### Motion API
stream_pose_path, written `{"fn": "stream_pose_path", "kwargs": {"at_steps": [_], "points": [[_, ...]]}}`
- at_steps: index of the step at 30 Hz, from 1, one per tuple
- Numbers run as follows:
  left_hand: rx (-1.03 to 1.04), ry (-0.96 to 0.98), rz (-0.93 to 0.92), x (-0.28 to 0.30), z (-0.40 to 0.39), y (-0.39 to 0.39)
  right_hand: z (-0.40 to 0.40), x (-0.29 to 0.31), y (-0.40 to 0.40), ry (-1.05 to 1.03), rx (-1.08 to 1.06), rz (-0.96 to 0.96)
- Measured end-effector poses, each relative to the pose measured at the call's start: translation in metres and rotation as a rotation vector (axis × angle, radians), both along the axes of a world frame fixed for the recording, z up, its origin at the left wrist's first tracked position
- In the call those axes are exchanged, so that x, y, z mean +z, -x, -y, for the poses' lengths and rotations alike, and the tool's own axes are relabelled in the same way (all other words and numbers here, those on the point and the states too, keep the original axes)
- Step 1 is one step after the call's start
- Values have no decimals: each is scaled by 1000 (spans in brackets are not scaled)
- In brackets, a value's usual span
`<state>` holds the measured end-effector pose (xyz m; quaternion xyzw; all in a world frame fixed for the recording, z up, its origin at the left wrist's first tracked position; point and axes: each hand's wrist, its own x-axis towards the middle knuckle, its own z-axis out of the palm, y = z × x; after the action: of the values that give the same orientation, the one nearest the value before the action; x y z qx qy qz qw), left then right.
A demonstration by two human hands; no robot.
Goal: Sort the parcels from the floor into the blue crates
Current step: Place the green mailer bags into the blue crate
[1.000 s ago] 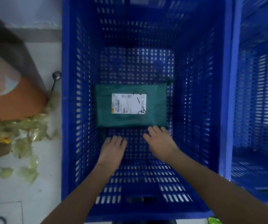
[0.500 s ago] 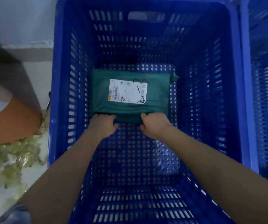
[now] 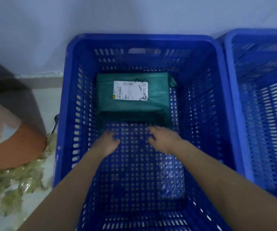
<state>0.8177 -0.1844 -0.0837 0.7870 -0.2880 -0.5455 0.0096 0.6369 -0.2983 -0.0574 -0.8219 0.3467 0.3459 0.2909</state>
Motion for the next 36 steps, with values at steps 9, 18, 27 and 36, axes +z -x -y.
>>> {"fn": "stream_pose_path", "kwargs": {"at_steps": [9,18,27,36], "points": [[-167,-438,2,44,-92,97,-125,71,109,-90,-205,65],[-483,88,222,132,-42,208,-143,147,244,595,-1272,248],[-497,364,111,177,-11,322,-192,162,360,291,-1855,164],[-474,481,20,190,-70,492,-296,152,477,193,-1842,66]]}}
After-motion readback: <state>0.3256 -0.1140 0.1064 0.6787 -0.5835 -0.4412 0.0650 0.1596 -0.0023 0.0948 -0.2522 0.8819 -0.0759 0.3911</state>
